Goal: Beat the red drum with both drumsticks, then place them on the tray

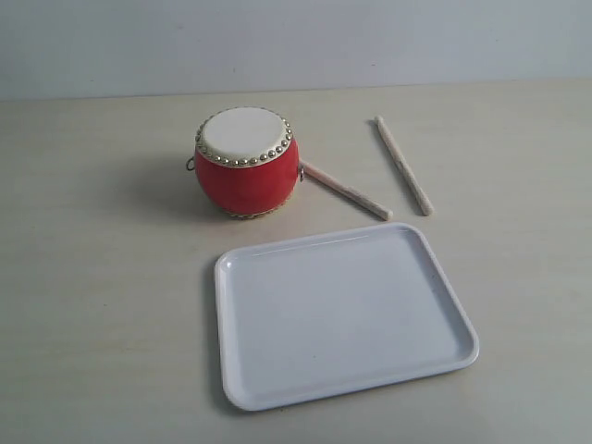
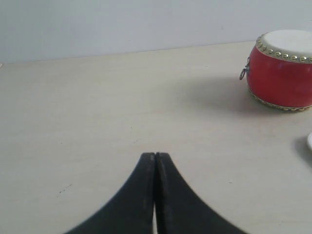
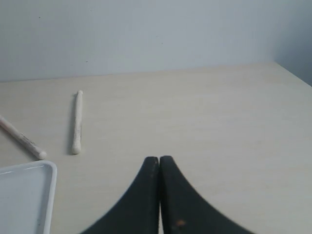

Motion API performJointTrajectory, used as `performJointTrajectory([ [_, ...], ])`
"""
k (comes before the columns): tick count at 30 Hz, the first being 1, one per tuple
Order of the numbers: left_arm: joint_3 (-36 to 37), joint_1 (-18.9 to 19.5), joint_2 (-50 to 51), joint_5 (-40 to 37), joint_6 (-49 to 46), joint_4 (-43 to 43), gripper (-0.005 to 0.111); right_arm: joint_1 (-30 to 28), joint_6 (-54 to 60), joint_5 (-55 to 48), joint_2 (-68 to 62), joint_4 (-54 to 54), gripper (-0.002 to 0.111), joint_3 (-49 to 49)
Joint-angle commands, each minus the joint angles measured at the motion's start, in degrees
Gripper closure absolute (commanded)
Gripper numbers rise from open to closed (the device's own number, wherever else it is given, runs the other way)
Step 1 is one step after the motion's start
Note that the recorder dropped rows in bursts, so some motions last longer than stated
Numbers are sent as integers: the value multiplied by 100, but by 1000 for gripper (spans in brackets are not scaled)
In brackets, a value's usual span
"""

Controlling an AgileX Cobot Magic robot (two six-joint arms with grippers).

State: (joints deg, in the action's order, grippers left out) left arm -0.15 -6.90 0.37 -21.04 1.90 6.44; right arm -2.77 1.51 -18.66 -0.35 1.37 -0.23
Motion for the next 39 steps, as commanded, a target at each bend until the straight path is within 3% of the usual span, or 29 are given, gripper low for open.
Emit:
performJointTrajectory([
  [1,15,4,-37,42,9,0,107,-35,297,460,35,-295,108,23],
  [14,15,4,-37,42,9,0,107,-35,-259,2428,35,1622,108,23],
  [21,15,4,-37,42,9,0,107,-35,-1983,5070,35,1767,108,-28],
  [23,15,4,-37,42,9,0,107,-35,-2281,5256,-56,1619,108,-368],
  [30,15,4,-37,42,9,0,107,-35,-2223,4324,-2174,1076,108,-2340],
  [39,15,4,-37,42,9,0,107,-35,-2214,187,-6242,-567,108,-5211],
])
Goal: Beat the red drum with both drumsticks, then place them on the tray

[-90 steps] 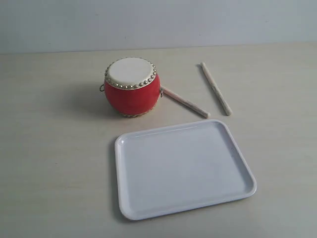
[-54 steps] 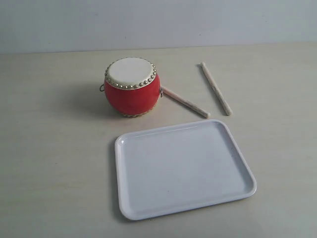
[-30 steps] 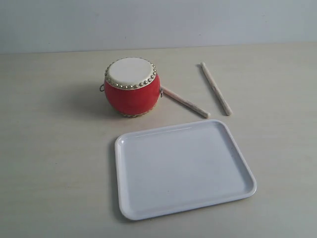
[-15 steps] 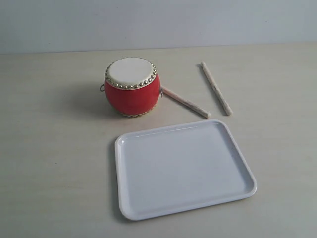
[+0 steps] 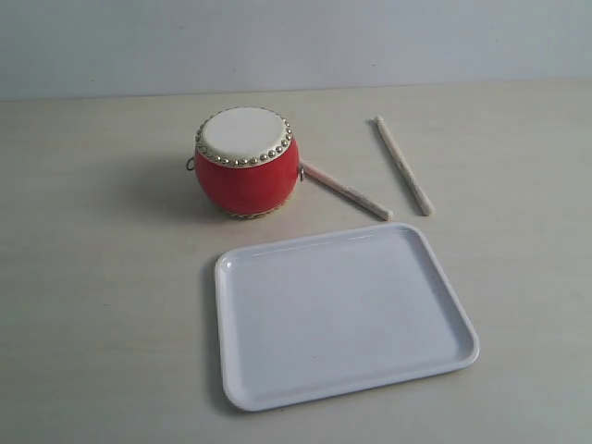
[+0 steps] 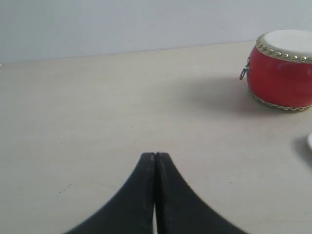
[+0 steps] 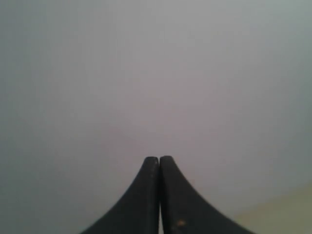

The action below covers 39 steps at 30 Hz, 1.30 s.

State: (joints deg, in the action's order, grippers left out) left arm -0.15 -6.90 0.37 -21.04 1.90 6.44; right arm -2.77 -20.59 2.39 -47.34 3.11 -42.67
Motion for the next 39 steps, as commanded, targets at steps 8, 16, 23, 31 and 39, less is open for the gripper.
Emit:
performJointTrajectory([
  [8,15,4,-37,42,9,0,107,8,1318,-4967,-4245,-644,108,-2749],
  [16,15,4,-37,42,9,0,107,751,2059,-7235,-5925,-671,108,-4275],
  [23,15,4,-37,42,9,0,107,1437,2287,-7235,-6777,-714,108,-5398],
  [31,15,4,-37,42,9,0,107,1680,2309,-7235,-7648,-557,106,-6334],
  [39,15,4,-37,42,9,0,107,1680,2395,-7235,-8094,-397,79,-6508],
])
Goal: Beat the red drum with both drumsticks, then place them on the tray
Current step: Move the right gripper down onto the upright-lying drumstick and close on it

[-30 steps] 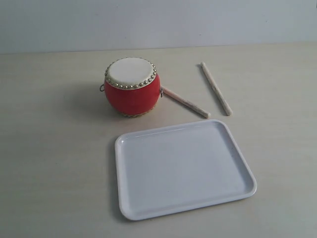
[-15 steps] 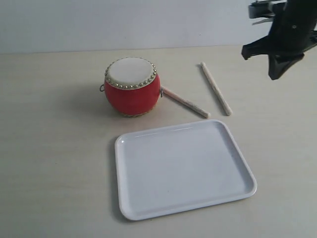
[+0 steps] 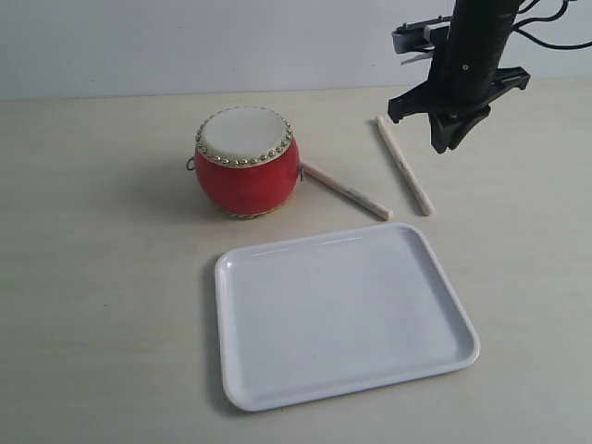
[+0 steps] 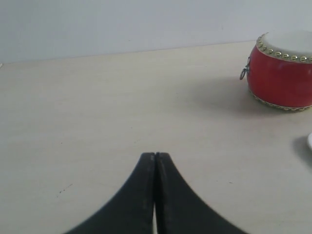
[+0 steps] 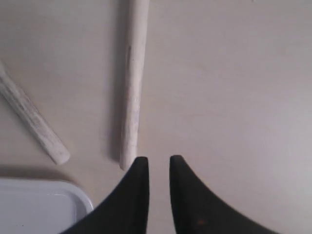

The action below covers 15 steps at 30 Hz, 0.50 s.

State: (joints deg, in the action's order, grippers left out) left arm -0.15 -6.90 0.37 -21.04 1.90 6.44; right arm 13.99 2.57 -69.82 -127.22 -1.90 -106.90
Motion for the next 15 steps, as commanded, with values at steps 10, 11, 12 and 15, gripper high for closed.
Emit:
performJointTrajectory([
  [10,15,4,-37,42,9,0,107,4,88,111,-360,190,72,-85],
  [11,15,4,-37,42,9,0,107,4,88,137,-360,190,72,-85],
  [12,15,4,-37,42,9,0,107,4,88,137,-360,190,72,-85],
  [15,15,4,-37,42,9,0,107,4,93,221,-360,190,72,-85],
])
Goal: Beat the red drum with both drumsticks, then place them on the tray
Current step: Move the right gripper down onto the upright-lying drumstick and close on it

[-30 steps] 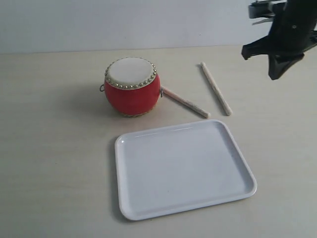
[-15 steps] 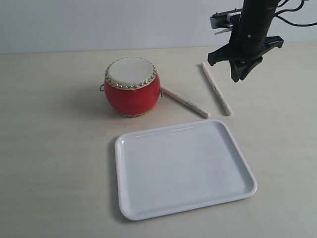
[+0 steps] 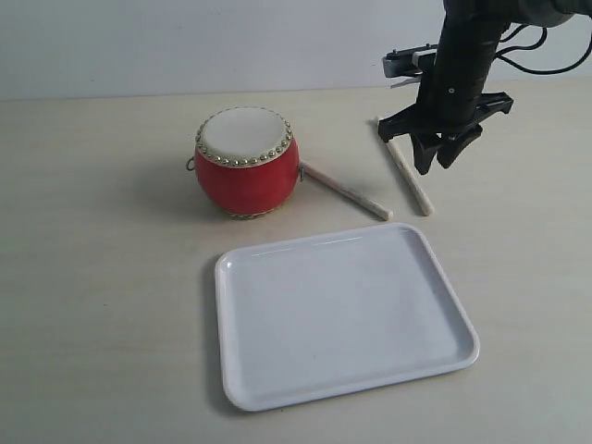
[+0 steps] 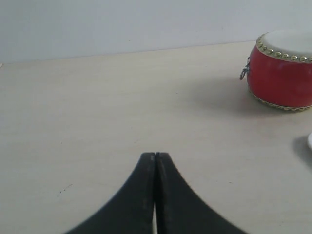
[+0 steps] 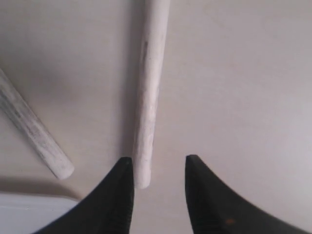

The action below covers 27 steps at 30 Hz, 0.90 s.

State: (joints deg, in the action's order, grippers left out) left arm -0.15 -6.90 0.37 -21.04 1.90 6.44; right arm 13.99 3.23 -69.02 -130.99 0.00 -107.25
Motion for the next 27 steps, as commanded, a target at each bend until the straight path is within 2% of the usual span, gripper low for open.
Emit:
performJointTrajectory([
  [1,15,4,-37,42,9,0,107,4,28,141,17,0,72,-50],
  [18,15,4,-37,42,9,0,107,4,162,342,17,0,73,-50],
  [21,15,4,-37,42,9,0,107,4,459,290,17,149,73,-50],
  [24,15,4,-37,42,9,0,107,101,868,242,17,521,73,-50],
  [27,15,4,-37,42,9,0,107,304,892,421,17,322,73,-50],
])
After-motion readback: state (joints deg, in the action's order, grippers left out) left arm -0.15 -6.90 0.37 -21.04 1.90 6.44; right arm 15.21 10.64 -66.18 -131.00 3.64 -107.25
